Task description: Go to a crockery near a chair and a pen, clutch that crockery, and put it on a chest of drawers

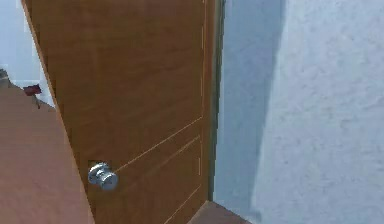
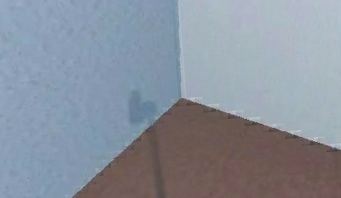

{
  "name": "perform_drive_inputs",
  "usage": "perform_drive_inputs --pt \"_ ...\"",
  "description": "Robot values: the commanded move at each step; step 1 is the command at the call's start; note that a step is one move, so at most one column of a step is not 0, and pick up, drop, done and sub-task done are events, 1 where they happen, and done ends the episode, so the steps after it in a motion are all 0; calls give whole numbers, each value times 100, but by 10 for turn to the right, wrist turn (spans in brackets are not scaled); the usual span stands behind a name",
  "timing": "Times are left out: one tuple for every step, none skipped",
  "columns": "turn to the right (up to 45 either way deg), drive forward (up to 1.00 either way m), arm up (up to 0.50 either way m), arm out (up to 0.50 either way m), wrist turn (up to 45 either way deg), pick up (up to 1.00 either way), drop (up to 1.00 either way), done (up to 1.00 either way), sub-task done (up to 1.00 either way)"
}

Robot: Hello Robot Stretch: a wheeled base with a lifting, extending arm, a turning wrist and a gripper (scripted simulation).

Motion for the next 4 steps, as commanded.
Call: perform_drive_inputs --pt "-450 0 0 0 0 0 0 0 0" --pt "-240 0 0 0 0 0 0 0 0" --pt "0 100 0 0 0 0 0 0 0" --pt "0 10 0 0 0 0 0 0 0"
